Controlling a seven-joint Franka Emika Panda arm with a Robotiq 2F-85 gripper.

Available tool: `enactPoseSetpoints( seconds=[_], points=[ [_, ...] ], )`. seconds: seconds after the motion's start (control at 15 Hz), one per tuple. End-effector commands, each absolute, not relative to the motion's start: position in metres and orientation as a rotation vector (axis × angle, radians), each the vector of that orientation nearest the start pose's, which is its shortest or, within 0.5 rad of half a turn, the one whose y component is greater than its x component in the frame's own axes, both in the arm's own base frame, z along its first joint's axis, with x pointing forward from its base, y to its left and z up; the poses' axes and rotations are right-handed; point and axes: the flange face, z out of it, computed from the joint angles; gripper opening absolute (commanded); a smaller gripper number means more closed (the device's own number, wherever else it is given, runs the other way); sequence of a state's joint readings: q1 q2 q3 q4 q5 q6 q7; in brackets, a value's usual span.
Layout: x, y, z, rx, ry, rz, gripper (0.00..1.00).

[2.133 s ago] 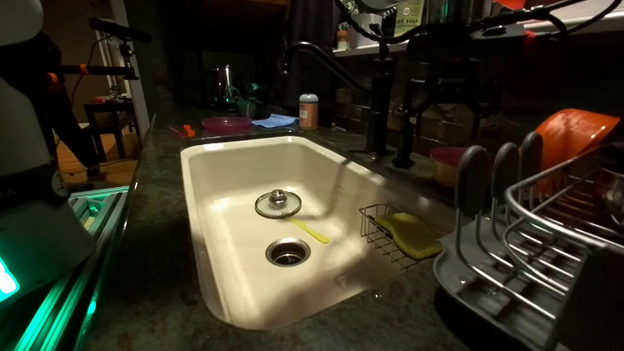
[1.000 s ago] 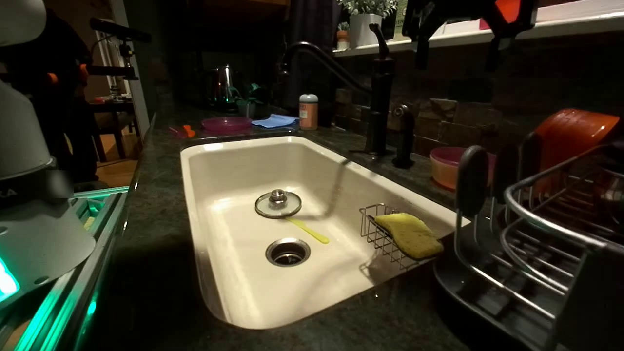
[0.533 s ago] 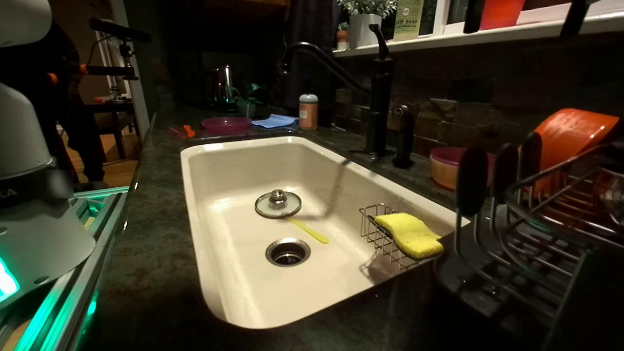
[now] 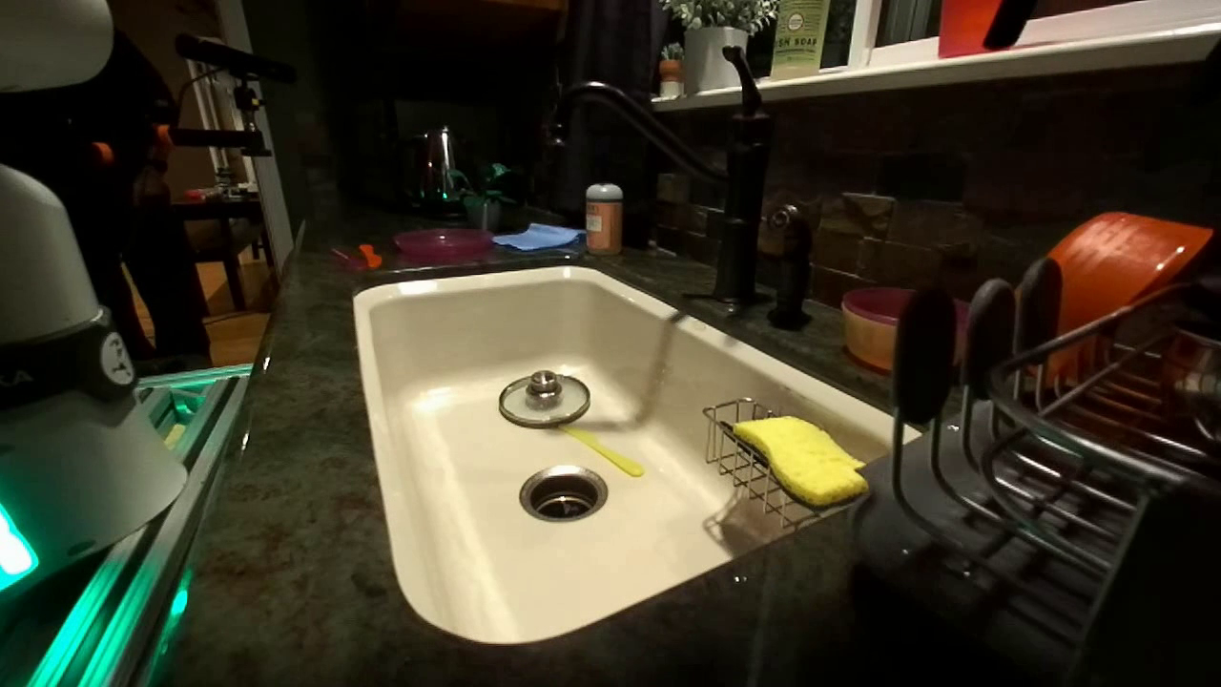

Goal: Take the two bowls off of the plate rack and put them on the green bowl

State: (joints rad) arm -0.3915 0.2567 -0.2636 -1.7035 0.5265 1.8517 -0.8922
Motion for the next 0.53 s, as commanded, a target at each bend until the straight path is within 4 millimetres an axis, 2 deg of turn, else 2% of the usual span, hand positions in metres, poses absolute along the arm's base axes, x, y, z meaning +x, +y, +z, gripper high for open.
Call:
enactPoseSetpoints(
  seconds=[0.0, 0.47],
  points=[
    [0.553, -0.363, 0.429, -2.708, -0.083, -0.281, 1.00],
    [0.580, -0.388, 0.404, -2.692, -0.083, -0.245, 1.00]
  ],
)
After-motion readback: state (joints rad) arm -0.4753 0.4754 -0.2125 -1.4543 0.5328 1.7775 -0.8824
